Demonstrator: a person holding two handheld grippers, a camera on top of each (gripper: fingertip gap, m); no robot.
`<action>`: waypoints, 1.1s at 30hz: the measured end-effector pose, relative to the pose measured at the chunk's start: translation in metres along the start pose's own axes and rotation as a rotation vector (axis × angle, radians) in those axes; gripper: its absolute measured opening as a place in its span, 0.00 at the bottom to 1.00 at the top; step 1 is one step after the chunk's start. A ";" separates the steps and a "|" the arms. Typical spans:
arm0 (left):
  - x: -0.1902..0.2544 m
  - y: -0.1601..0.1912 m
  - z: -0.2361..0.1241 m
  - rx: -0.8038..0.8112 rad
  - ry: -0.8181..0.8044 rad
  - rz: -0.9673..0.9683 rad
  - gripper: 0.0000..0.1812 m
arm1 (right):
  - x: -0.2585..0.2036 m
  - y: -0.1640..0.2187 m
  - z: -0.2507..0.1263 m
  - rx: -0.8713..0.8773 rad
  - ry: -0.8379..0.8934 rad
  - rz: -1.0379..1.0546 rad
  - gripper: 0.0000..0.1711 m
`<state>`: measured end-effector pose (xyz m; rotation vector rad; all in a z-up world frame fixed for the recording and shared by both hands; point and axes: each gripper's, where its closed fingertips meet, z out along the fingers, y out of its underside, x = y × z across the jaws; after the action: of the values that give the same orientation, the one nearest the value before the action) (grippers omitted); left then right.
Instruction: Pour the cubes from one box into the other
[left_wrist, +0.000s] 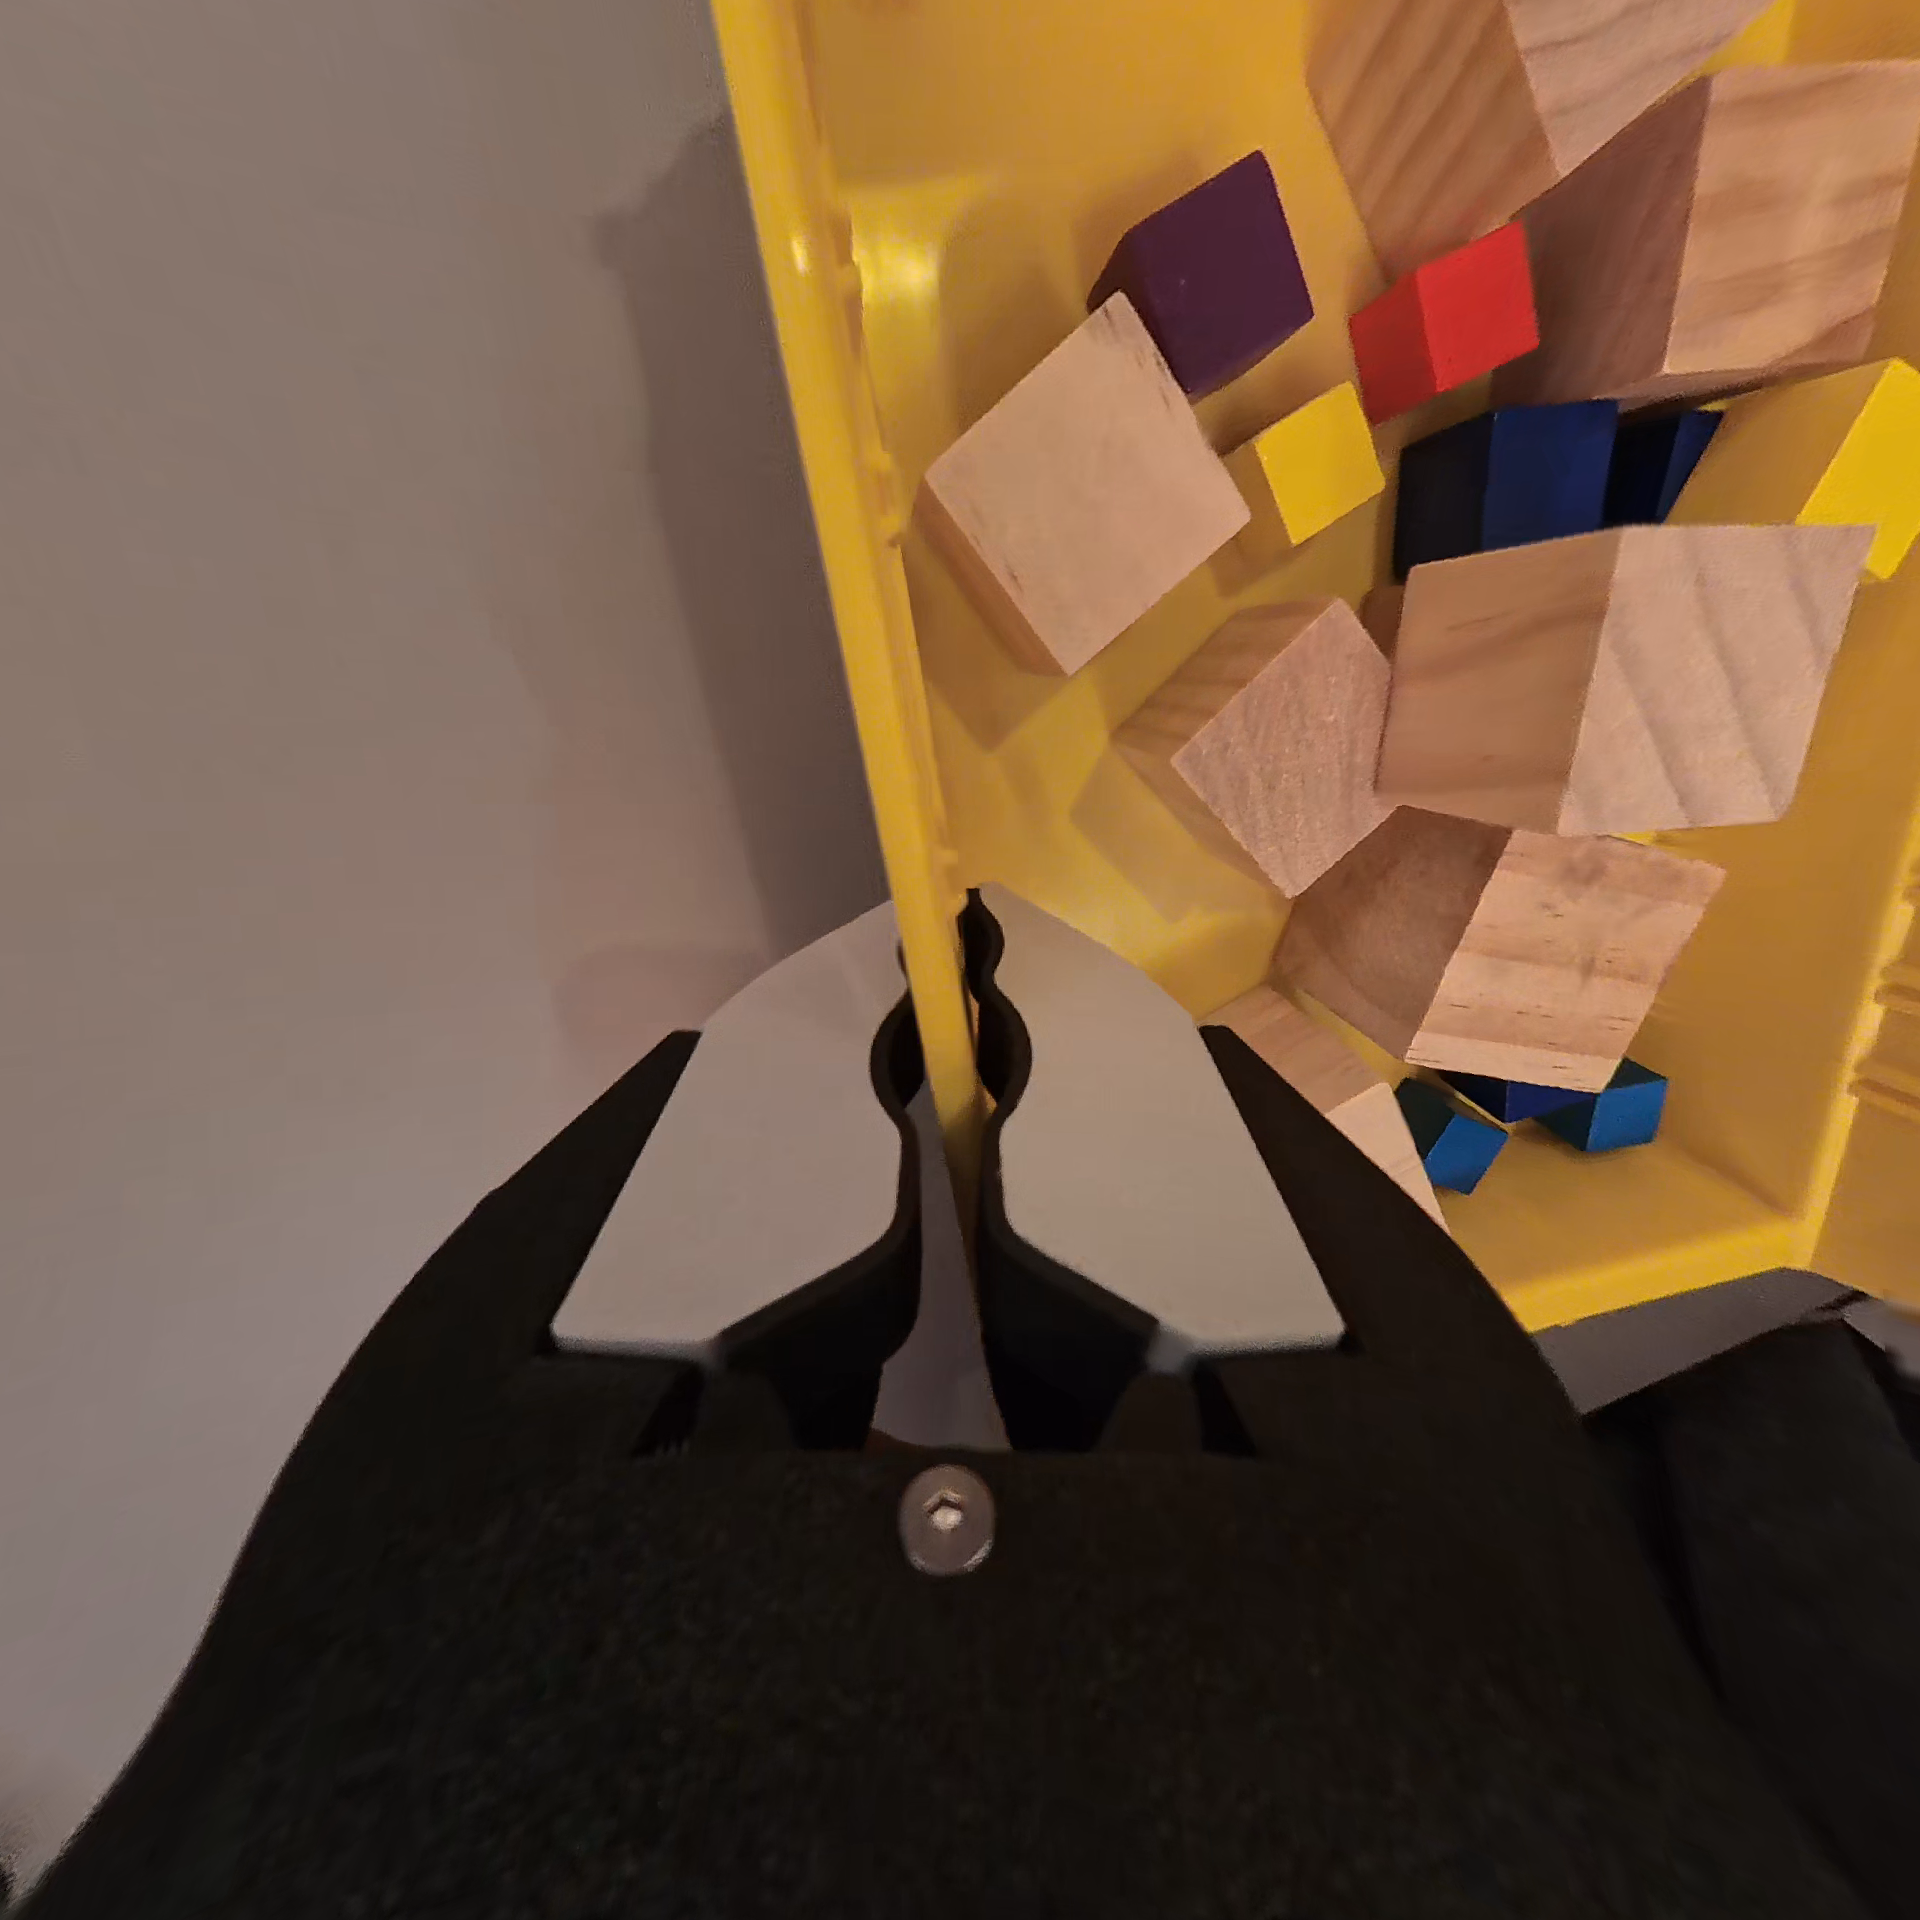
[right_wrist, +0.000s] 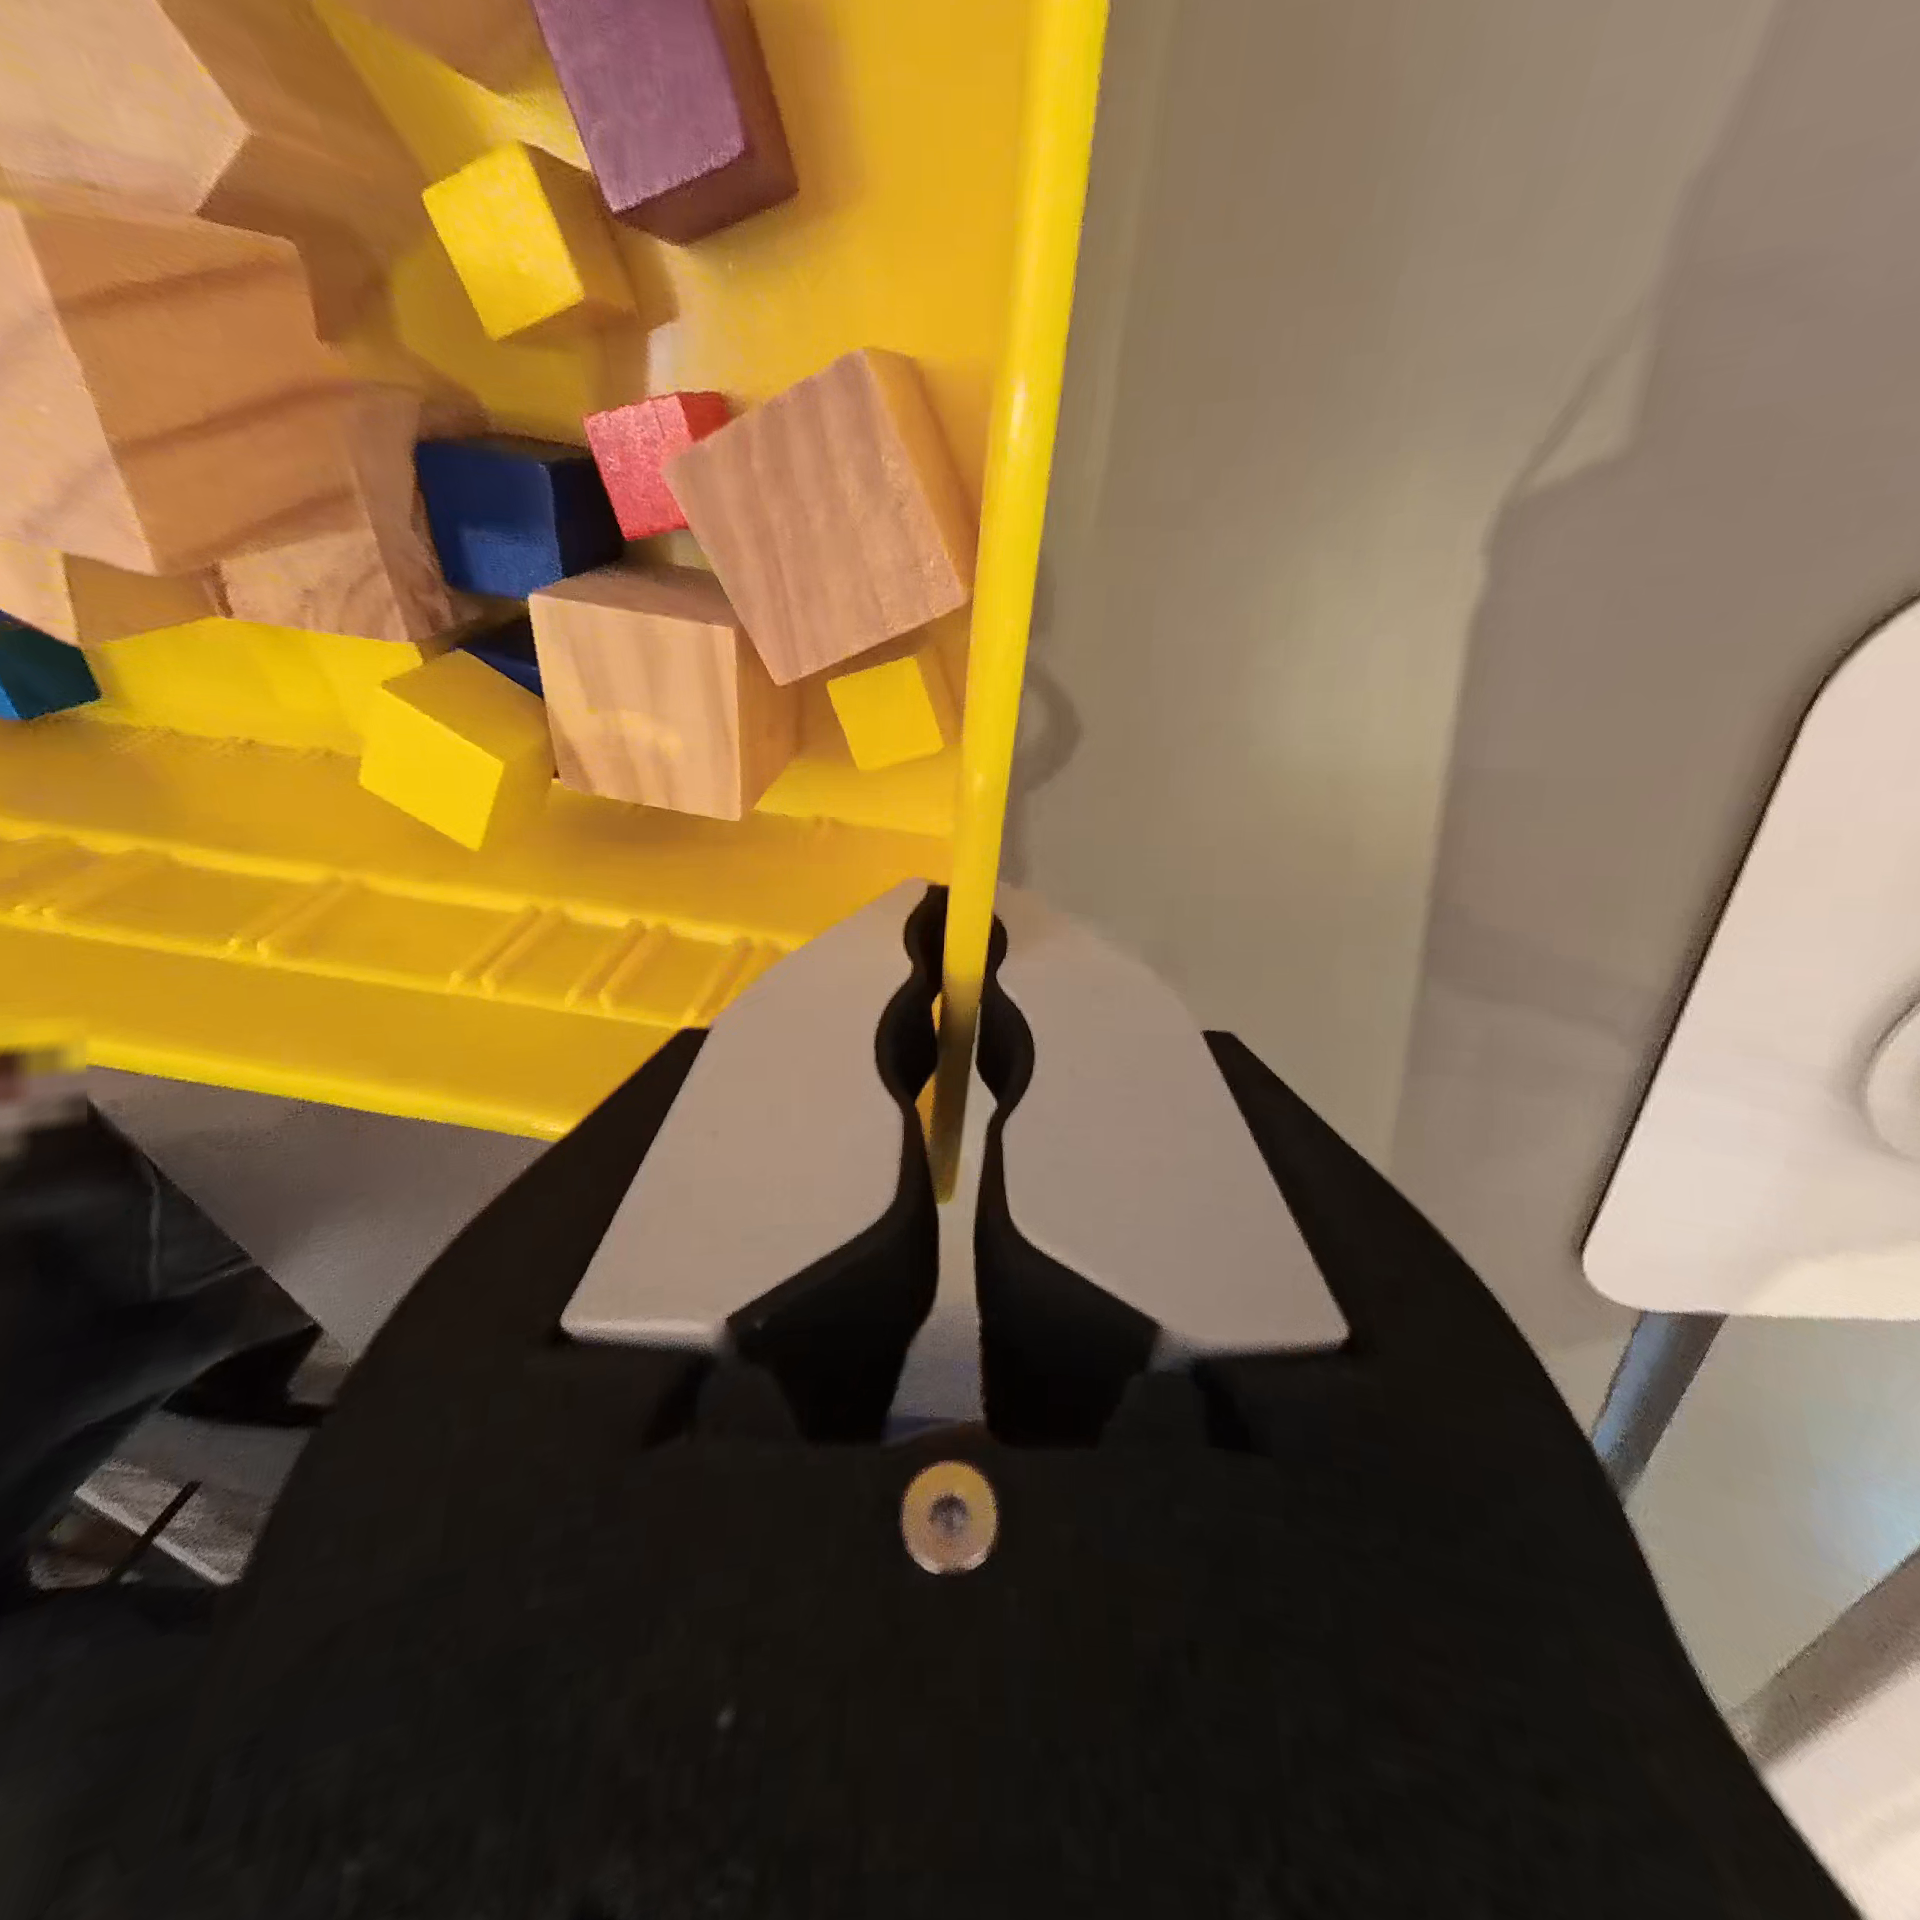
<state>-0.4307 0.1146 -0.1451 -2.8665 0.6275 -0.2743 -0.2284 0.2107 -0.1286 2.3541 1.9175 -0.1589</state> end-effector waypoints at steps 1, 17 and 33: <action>0.005 -0.002 -0.001 0.011 0.006 0.011 0.03 | 0.000 0.005 -0.004 0.001 0.009 0.002 0.01; 0.186 -0.183 -0.066 0.112 -0.016 0.408 0.03 | 0.033 0.239 -0.153 0.102 0.229 0.313 0.02; 0.458 -0.431 -0.033 0.141 0.037 0.672 0.02 | 0.113 0.563 -0.253 0.109 0.447 0.803 0.02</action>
<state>0.1403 0.2977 0.0483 -2.3481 1.4476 -0.2458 0.3502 0.2428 0.1122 3.2152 0.9219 0.3596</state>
